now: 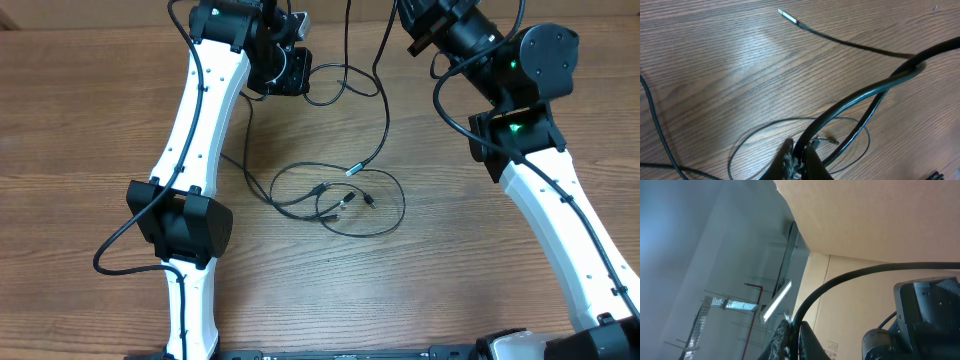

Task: Untangle cables

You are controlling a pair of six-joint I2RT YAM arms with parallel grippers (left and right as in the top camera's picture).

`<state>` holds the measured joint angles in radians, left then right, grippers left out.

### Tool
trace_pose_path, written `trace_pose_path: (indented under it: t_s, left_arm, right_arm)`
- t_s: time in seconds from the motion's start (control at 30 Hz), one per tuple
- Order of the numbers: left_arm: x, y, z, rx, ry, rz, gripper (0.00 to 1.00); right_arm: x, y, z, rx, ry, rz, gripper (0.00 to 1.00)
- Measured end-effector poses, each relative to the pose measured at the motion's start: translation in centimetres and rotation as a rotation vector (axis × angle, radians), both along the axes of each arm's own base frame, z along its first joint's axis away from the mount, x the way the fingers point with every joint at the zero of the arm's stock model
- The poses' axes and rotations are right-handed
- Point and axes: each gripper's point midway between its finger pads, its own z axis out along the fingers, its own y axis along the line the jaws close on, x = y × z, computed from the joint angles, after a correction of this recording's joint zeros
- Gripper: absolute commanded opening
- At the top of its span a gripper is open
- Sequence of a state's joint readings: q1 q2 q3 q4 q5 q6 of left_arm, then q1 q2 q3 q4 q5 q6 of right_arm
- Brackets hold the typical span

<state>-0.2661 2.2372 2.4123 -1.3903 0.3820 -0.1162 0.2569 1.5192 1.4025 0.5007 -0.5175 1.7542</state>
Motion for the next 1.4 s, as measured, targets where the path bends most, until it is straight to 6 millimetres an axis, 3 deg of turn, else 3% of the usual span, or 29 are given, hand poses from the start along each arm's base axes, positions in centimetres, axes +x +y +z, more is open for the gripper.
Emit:
trace_pose_path:
  t_s: [0.13, 0.23, 0.27, 0.33, 0.37, 0.43, 0.5, 0.53, 0.6, 0.7, 0.73, 0.87, 1.0, 1.27, 1.4]
  left_arm:
    - [0.2, 0.4, 0.0, -0.006, 0.011, 0.031, 0.04]
    - [0.4, 0.8, 0.5, -0.027, 0.014, 0.054, 0.04]
    - [0.6, 1.1, 0.9, -0.04, 0.006, 0.063, 0.04]
    - [1.1, 1.8, 2.8, -0.082, -0.026, 0.083, 0.04]
    - [1.2, 2.0, 3.7, -0.101, -0.044, 0.091, 0.04]
    - [1.0, 2.7, 6.7, -0.15, -0.097, 0.105, 0.04]
    - [0.3, 2.8, 9.8, -0.196, -0.156, 0.11, 0.04]
    - [-0.1, 2.6, 11.3, -0.219, -0.184, 0.107, 0.04]
    - [-1.3, 2.0, 14.8, -0.283, -0.246, 0.093, 0.04]
    - [-2.2, 1.6, 18.2, -0.355, -0.31, 0.087, 0.04]
    - [-2.4, 1.5, 19.2, -0.374, -0.33, 0.091, 0.04]
    - [-3.0, 1.3, 21.9, -0.438, -0.374, 0.114, 0.04]
    - [-2.9, 1.4, 23.1, -0.479, -0.374, 0.161, 0.04]
    - [-2.3, 3.0, 21.6, -0.498, -0.208, 0.452, 0.04]
    - [-2.4, 2.9, 21.7, -0.576, -0.098, 0.573, 0.04]
  right_arm:
    - [1.1, -0.1, -2.5, -0.052, 0.094, -0.018, 0.04]
    - [2.4, -1.1, -5.6, -0.129, 0.196, -0.061, 0.04]
    - [3.1, -2.2, -7.7, -0.177, 0.263, -0.092, 0.04]
    - [3.7, -3.5, -9.4, -0.224, 0.305, -0.128, 0.1]
    - [4.0, -4.2, -10.4, -0.254, 0.326, -0.146, 0.19]
    - [4.1, -4.8, -11.8, -0.307, 0.356, -0.164, 0.27]
    - [4.1, -5.2, -13.3, -0.361, 0.383, -0.176, 0.27]
    - [4.0, -5.5, -14.2, -0.397, 0.401, -0.183, 0.33]
    - [3.8, -5.8, -15.9, -0.455, 0.439, -0.192, 0.65]
    - [3.3, -6.4, -18.1, -0.554, 0.476, -0.207, 0.96]
    - [3.3, -6.6, -18.4, -0.578, 0.475, -0.211, 1.0]
    - [2.5, -7.3, -20.8, -0.724, 0.486, -0.213, 1.0]
    - [1.6, -6.8, -21.6, -0.832, 0.414, -0.149, 1.0]
    - [-2.8, -0.6, -17.6, -0.889, -0.176, 0.228, 1.0]
    - [-4.8, 1.5, -18.5, -0.981, -0.351, 0.31, 1.0]
